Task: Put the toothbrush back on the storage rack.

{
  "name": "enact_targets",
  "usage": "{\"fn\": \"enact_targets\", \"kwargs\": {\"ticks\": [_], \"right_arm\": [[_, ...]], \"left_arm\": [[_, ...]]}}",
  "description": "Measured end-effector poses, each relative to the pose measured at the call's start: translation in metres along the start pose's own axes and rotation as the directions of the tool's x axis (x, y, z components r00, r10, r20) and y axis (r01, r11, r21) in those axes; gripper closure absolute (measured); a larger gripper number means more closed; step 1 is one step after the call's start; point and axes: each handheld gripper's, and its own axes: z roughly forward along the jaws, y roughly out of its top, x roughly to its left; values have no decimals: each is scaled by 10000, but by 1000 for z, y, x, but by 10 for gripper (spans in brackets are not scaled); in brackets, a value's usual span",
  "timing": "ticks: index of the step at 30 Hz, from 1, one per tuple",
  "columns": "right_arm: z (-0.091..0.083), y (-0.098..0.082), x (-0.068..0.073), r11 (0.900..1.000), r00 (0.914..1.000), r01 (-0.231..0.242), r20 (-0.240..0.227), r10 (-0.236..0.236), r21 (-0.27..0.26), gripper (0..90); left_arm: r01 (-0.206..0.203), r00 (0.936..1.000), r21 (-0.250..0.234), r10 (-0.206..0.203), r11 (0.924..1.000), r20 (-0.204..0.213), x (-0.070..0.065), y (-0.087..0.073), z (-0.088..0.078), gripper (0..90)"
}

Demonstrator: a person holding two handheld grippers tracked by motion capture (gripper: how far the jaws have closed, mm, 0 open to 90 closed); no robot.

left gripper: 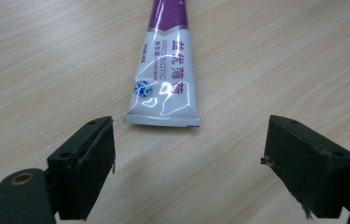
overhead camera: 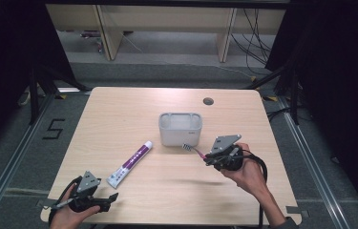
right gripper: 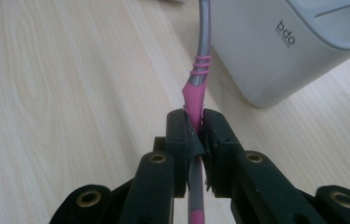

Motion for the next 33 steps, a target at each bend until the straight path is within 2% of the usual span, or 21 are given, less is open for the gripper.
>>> {"fn": "enact_targets", "kwargs": {"ticks": [3, 4, 5, 6, 9, 10, 12, 16, 17, 24, 25, 26, 30, 32, 33], "right_arm": [[-1, 3, -2, 9996, 10000, -18, 92, 20, -278, 820], [-1, 5, -2, 9989, 9996, -258, 63, 261, -397, 820], [-2, 6, -2, 9987, 9995, -308, 79, 312, -410, 820], [-1, 8, -4, 9985, 9999, -11, 128, 18, -542, 819], [-1, 11, -4, 9972, 9994, -279, 164, 291, -688, 819], [-1, 12, -6, 9971, 9999, -96, 107, 104, -756, 820], [-1, 14, -6, 9965, 9997, -208, 102, 217, -804, 820], [-1, 17, -9, 9937, 9990, -410, 133, 427, -1043, 820], [-1, 19, -12, 9917, 9993, -348, 121, 365, -1239, 820], [-3, 25, -17, 9865, 9991, -393, 80, 411, -1591, 820], [-3, 25, -17, 9855, 9983, -555, 73, 574, -1605, 820], [-3, 26, -18, 9843, 9988, -449, 115, 475, -1705, 820], [-2, 30, -21, 9793, 9973, -708, 77, 736, -1896, 820], [0, 32, -24, 9770, 9982, -583, 48, 606, -2052, 819], [-1, 32, -25, 9769, 9976, -663, 34, 685, -2033, 820]], "left_arm": [[-10, 10000, 106, 10, 9999, -27, 0, 0, -1, 160], [-3, 10000, 90, 3, 10000, -19, 0, 0, 0, 160], [-14, 10000, 124, 14, 9999, -15, 0, 0, 0, 160], [17, 10000, 117, -17, 9999, -3, 0, 0, 0, 160], [-4, 10000, 138, 4, 9999, 3, 0, 0, 0, 159], [-4, 10000, 122, 4, 9999, 3, 0, 0, 0, 160], [27, 10000, 76, -27, 10000, -36, 0, 0, 0, 160], [36, 10000, 112, -35, 9999, -30, 0, 0, 0, 159], [-121, 9999, 280, 123, 9995, -65, 2, 0, -1, 159], [-87, 10000, 181, 88, 9998, -46, 2, 0, -1, 159], [27, 10000, 130, -27, 9999, -30, 1, 0, 0, 159], [-107, 9999, 243, 109, 9996, -50, 2, 0, -1, 159], [-52, 10000, 192, 53, 9998, -59, 1, 0, -2, 159], [-45, 10000, 117, 46, 9999, -51, 1, 0, -2, 159], [-104, 9999, 196, 105, 9998, -90, 1, 1, -2, 159]]}}
